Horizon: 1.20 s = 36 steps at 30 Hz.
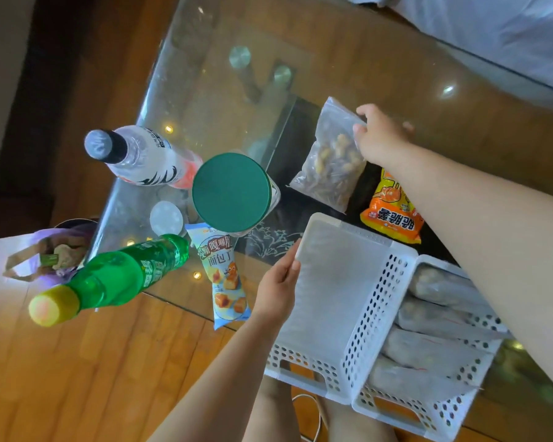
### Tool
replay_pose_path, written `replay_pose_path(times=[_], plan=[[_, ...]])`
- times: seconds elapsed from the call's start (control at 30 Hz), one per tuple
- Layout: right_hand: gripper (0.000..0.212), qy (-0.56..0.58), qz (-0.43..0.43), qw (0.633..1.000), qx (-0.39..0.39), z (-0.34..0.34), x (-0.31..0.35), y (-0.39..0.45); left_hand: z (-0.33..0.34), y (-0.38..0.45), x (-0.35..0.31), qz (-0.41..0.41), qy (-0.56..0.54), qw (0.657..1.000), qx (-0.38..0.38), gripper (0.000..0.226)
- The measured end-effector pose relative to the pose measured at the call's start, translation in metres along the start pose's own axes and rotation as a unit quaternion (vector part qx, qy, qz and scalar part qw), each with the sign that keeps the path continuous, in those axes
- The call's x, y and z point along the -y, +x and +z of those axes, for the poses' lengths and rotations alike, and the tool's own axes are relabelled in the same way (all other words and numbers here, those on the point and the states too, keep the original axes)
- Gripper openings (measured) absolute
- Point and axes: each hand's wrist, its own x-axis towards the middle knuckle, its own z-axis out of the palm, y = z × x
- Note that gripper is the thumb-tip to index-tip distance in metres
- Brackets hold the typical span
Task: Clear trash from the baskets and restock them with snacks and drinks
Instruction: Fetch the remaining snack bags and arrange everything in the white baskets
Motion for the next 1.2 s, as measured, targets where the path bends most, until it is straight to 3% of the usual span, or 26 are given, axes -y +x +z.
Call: replay_pose_path(times=[0.1,0.3,0.43,0.6,0.8,0.93,1.07,1.2], plan=[[0.034,0.112,0.004,0.993,0.026,0.000,0.001,-0.008,0.000,0.000,0.000,0.007,0.006,1.000,-0.006,0.039],[0.022,0.198,-0.054,0.977,0.054,-0.015,0.011,-0.046,0.002,-0.003,-0.007,-0.003,0.032,0.999,-0.023,0.038],[0.020,0.247,-0.075,0.965,0.043,-0.031,0.002,-0.092,0.005,-0.003,-0.021,0.003,0.126,0.991,-0.052,0.045],[0.030,0.370,-0.070,0.919,-0.115,-0.058,-0.035,-0.151,0.020,-0.027,-0.056,0.093,0.236,0.962,-0.104,0.065],[0.033,0.501,0.008,0.820,-0.277,-0.075,-0.108,-0.235,0.063,-0.076,-0.079,0.242,0.303,0.919,-0.070,0.058],[0.027,0.506,0.061,0.785,-0.352,-0.067,-0.165,-0.288,0.109,-0.111,-0.075,0.325,0.379,0.866,0.012,0.053],[0.024,0.496,0.125,0.756,-0.409,-0.047,-0.220,-0.331,0.151,-0.132,-0.057,0.378,0.486,0.782,0.097,0.049],[0.021,0.459,0.181,0.766,-0.413,-0.009,-0.260,-0.359,0.178,-0.133,-0.039,0.403,0.587,0.689,0.136,0.050]])
